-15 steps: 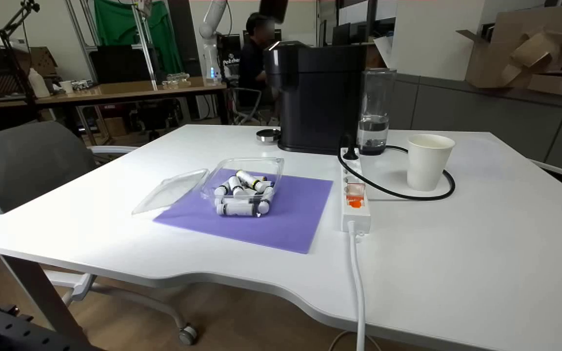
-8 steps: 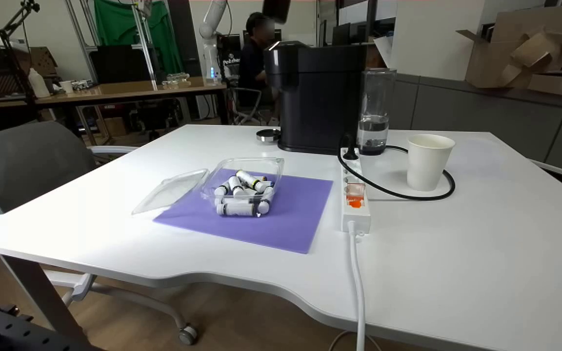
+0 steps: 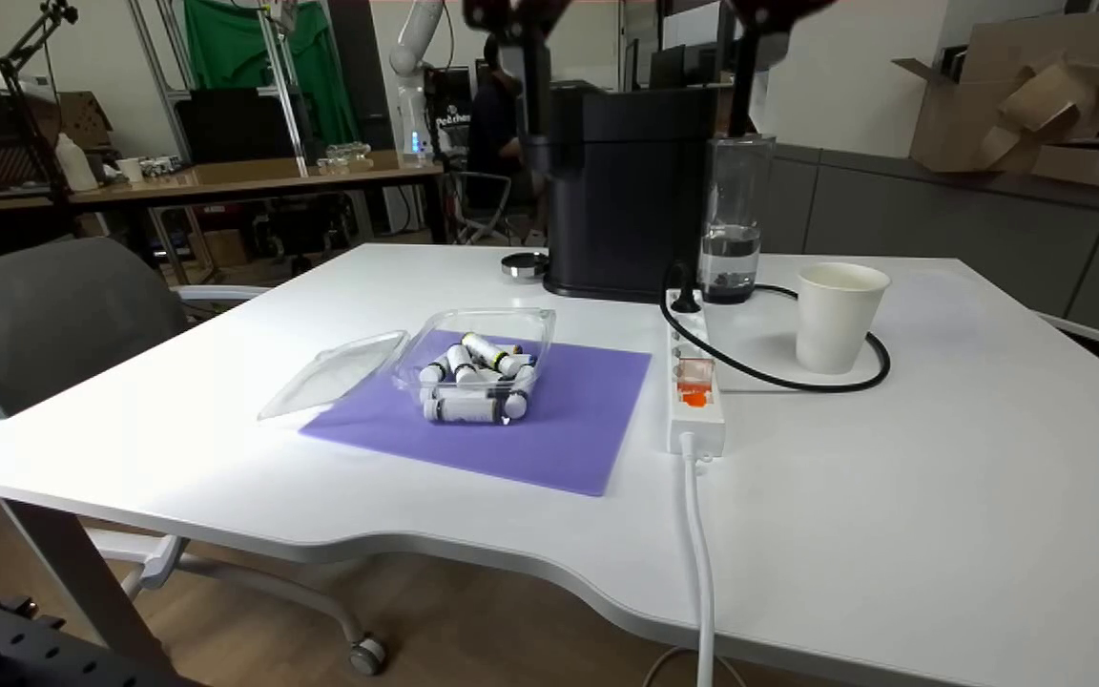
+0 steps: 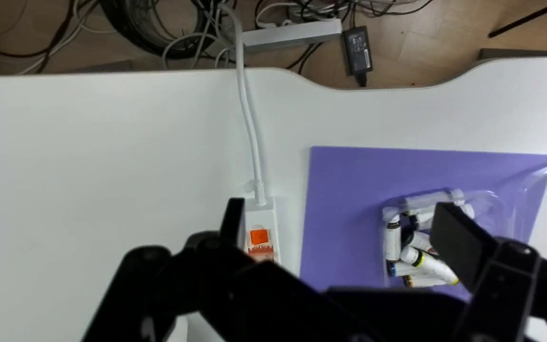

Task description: Turn off the switch on the extension cord then close the clear container

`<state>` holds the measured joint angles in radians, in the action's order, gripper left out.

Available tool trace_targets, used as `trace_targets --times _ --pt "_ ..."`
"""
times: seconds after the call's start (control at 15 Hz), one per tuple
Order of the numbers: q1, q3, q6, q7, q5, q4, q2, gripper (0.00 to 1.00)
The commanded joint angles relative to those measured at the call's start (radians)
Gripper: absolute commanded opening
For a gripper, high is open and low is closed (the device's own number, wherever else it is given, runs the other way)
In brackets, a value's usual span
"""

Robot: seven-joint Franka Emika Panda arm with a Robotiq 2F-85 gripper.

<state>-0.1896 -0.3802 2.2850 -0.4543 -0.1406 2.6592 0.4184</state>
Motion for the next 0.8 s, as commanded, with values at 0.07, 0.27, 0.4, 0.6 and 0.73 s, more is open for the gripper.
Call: trace_targets --times 0.07,0.27,0.4,0.6,0.73 --pt "0.014 0.021 0.095 -0.083 -0.020 -0.147 -0.313 1.00" --pt "0.006 0.057 0.127 -0.111 -0.006 -0.246 -0.473 1.00" --pt "-0.018 0.076 0.138 -0.095 -0.002 -0.184 -0.413 1.00" --pt "-0.025 0.096 0.140 -0.090 -0.006 -0.256 -0.505 1.00" --pt "-0.027 0.095 0.171 -0.061 -0.030 -0.266 -0.524 1.00"
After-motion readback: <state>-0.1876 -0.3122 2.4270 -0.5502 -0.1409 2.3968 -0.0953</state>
